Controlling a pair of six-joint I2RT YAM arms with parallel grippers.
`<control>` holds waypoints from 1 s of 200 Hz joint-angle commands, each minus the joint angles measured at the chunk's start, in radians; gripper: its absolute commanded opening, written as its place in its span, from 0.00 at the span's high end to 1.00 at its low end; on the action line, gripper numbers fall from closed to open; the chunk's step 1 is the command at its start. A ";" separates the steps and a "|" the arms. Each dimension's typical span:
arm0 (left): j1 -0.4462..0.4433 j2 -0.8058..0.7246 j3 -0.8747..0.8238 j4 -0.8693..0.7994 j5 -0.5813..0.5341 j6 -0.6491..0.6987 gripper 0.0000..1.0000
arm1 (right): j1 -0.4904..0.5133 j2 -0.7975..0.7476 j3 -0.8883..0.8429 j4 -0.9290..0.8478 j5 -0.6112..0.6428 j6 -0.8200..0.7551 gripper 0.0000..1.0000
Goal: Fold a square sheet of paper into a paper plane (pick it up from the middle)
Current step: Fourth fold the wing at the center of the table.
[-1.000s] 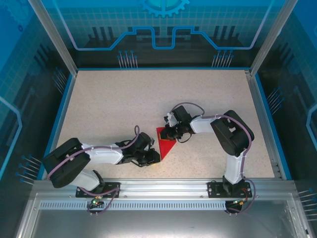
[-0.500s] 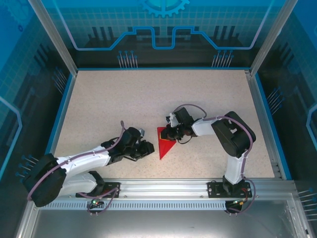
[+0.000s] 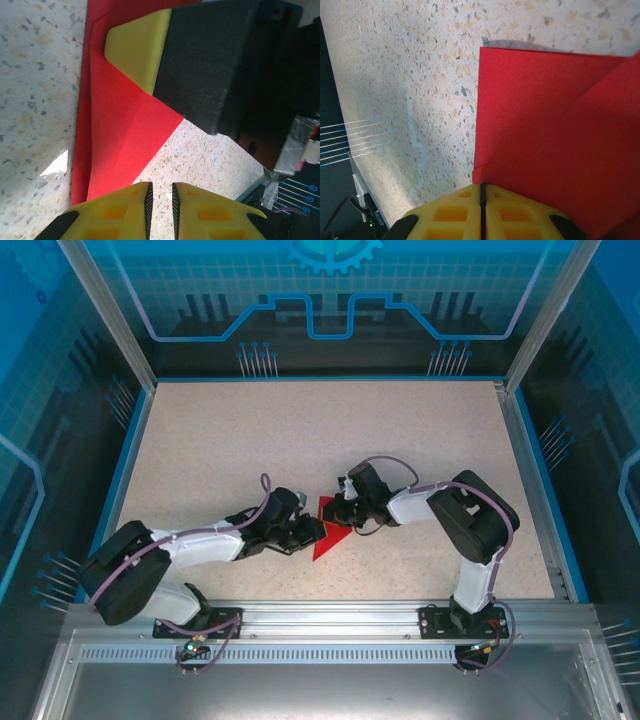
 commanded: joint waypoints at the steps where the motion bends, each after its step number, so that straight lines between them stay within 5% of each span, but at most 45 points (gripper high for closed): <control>1: 0.000 0.052 0.032 0.032 0.019 -0.021 0.79 | 0.030 0.069 -0.061 -0.146 0.054 0.020 0.91; 110: -0.031 0.158 -0.031 -0.123 -0.139 -0.074 0.88 | -0.045 -0.022 -0.048 -0.133 -0.039 -0.084 0.88; 200: -0.034 0.197 -0.025 -0.139 -0.147 -0.072 0.93 | -0.075 -0.221 -0.004 -0.283 -0.112 -0.264 0.90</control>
